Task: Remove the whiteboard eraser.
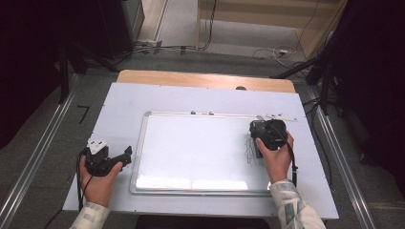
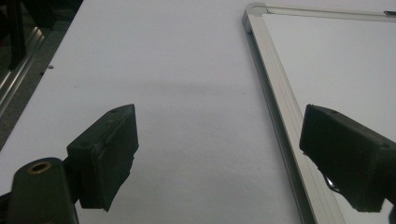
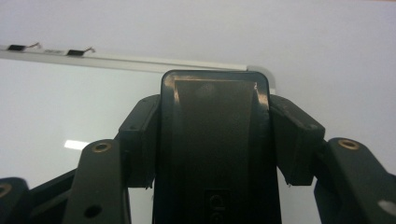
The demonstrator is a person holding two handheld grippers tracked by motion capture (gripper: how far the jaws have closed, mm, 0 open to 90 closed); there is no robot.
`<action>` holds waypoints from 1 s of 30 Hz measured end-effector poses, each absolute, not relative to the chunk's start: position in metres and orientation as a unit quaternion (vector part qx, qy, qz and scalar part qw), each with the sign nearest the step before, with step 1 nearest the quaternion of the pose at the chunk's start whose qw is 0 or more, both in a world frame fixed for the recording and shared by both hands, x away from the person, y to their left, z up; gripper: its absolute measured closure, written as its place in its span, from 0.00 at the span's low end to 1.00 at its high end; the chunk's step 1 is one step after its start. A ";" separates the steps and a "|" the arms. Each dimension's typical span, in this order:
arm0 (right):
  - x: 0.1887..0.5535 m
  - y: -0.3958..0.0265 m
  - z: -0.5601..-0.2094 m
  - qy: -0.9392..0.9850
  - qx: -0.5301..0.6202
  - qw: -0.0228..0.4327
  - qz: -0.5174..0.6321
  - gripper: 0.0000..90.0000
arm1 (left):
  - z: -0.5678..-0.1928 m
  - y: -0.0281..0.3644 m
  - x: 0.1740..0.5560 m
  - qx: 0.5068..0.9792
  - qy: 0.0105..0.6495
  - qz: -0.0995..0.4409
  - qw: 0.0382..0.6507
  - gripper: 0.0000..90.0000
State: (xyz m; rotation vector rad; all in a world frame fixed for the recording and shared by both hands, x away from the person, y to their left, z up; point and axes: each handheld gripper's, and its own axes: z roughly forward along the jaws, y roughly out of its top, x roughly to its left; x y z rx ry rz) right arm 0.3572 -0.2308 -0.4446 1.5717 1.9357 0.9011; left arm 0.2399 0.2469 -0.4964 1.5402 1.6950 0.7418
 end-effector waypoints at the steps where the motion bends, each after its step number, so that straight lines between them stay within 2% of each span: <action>1: 0.353 -0.231 -0.444 0.709 0.574 0.241 0.331 0.43 | -0.496 0.247 0.240 0.596 0.658 0.288 0.360 0.14; 16: 0.298 -0.224 -0.459 0.727 0.568 0.227 0.312 0.43 | -0.495 0.246 0.239 0.597 0.656 0.289 0.360 0.14; 30: 0.287 -0.222 -0.462 0.729 0.563 0.228 0.314 0.43 | -0.496 0.246 0.240 0.599 0.655 0.289 0.358 0.14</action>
